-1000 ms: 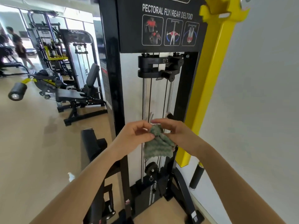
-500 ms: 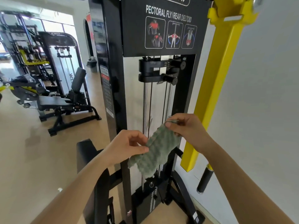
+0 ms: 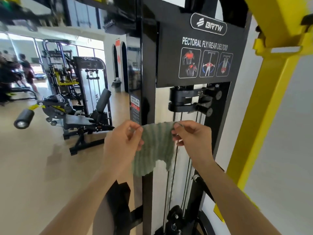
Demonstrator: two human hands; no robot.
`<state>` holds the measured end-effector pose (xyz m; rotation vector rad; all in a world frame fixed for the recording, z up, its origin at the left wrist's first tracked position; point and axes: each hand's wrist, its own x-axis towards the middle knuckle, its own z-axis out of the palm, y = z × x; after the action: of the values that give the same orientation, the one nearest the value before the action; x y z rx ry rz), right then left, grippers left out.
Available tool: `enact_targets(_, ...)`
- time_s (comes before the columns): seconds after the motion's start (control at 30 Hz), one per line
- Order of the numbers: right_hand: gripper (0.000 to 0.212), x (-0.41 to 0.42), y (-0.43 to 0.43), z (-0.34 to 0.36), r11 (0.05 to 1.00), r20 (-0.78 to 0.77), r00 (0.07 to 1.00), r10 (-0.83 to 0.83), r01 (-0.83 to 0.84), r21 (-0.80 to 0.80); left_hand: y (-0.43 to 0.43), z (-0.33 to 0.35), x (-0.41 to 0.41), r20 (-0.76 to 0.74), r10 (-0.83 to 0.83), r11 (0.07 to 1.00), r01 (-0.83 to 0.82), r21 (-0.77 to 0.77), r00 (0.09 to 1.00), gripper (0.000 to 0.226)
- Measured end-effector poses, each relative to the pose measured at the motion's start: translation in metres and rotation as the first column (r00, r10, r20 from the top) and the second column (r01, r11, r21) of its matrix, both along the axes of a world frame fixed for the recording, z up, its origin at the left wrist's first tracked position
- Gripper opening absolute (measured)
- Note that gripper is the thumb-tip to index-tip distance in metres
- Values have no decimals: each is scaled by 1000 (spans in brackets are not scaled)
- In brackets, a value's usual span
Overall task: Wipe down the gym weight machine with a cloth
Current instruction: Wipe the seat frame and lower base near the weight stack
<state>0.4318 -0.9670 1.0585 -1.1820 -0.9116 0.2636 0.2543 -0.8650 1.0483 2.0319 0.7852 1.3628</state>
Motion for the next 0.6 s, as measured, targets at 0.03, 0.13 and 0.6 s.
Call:
enact_targets(0.03,10,-3,10,5,999,-21,1000,-9,10,43,4,4,4,43,41,998,-43,47,998,4)
enact_targets(0.13,24,-10,37,17,987,-54,998,21,-12,159,17,19,19,156,81,975,-110,191,984,5)
enact_targets(0.6,50,-15,88,14,952,462,887,-2,-139,271,58,52,63,420,-94,967,-18,254,902,35)
